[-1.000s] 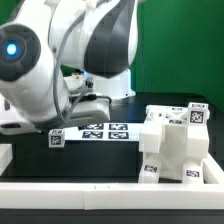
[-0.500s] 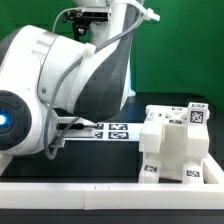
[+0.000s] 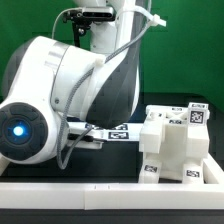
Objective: Assemble chair
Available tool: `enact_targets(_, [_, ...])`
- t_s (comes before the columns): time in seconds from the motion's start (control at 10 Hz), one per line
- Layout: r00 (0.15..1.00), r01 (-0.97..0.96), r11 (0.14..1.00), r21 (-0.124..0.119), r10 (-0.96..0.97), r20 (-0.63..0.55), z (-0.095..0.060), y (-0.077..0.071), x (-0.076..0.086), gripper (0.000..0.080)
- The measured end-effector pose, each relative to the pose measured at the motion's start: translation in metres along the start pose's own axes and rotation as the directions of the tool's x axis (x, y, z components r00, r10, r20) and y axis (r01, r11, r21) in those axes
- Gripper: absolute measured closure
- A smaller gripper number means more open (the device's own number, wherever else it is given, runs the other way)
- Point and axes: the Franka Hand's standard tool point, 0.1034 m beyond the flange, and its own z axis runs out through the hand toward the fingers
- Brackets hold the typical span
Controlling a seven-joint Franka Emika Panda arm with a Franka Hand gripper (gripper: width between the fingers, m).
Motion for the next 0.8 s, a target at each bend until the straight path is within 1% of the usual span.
enact_targets(0.1, [1.0, 0.005, 1.0, -0.002, -0.005, -0.011, 0.0015, 0.0014, 0.0026, 0.0151])
enact_targets(0.4, [1.0, 0.003, 1.0, -0.001, -0.003, -0.012, 0.002, 0.0023, 0.0034, 0.0162])
enact_targets(0.5, [1.0, 0.003, 1.0, -0.001, -0.003, -0.012, 0.0022, 0.0026, 0.0034, 0.0329])
enact_targets(0.6, [1.0, 0.003, 1.0, 0.0, -0.003, -0.012, 0.0023, 0.0028, 0.0034, 0.0523])
enact_targets(0.8, [0.999, 0.003, 1.0, -0.002, -0.003, -0.032, -0.0004, 0.0006, 0.0007, 0.0519])
